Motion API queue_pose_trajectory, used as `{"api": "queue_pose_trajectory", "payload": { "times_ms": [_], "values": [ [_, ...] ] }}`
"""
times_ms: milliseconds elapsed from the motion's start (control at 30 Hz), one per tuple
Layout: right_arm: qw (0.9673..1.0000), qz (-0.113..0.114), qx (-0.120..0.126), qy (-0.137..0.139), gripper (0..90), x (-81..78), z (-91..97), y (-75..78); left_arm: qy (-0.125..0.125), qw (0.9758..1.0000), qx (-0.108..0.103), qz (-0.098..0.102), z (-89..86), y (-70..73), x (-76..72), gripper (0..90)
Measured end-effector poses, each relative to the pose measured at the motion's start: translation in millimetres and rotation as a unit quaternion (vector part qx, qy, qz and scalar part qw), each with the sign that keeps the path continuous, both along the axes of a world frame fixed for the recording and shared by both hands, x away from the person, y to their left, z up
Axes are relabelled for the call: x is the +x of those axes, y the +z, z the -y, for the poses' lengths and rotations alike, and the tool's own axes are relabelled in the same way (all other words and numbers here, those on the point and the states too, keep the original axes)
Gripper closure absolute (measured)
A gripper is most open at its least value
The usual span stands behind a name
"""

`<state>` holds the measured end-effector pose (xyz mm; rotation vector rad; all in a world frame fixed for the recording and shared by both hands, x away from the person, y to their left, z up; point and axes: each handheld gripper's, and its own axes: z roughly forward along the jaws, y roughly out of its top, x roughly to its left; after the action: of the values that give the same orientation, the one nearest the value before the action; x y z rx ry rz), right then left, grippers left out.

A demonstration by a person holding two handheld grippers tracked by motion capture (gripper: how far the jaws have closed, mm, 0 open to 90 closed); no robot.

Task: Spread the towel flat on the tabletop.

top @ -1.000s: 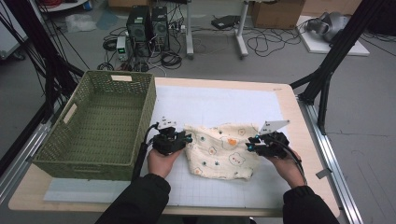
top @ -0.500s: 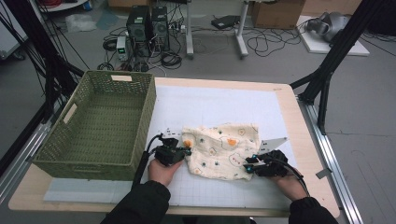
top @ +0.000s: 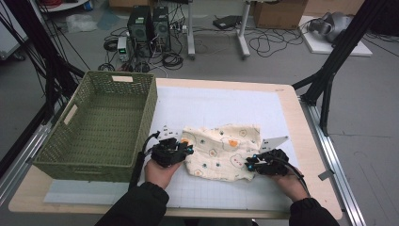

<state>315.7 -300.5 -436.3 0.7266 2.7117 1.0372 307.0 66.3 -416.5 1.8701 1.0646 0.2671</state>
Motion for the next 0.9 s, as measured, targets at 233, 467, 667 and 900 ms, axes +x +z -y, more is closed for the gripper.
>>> {"api": "queue_pose_trajectory", "payload": {
  "times_ms": [233,467,667,900],
  "values": [
    [0.9998,0.009,-0.016,0.01,88.4,2.6,-2.0,2.5,-0.019,0.9982,0.036,-0.044,4.6,-28.9,12.2,87.9],
    [0.9995,0.023,-0.007,-0.019,88.4,9.4,10.8,9.2,-0.003,0.9996,-0.012,-0.024,17.4,-21.8,22.0,88.8],
    [0.999,0.025,-0.013,-0.035,88.4,14.7,15.9,9.2,0.007,0.9994,-0.004,-0.035,33.3,-27.5,36.7,88.4],
    [0.9989,0.02,-0.025,-0.033,87.3,14.5,13.3,5.3,-0.013,0.9992,-0.007,-0.037,26.0,-26.2,37.2,81.4]
  ]
}}
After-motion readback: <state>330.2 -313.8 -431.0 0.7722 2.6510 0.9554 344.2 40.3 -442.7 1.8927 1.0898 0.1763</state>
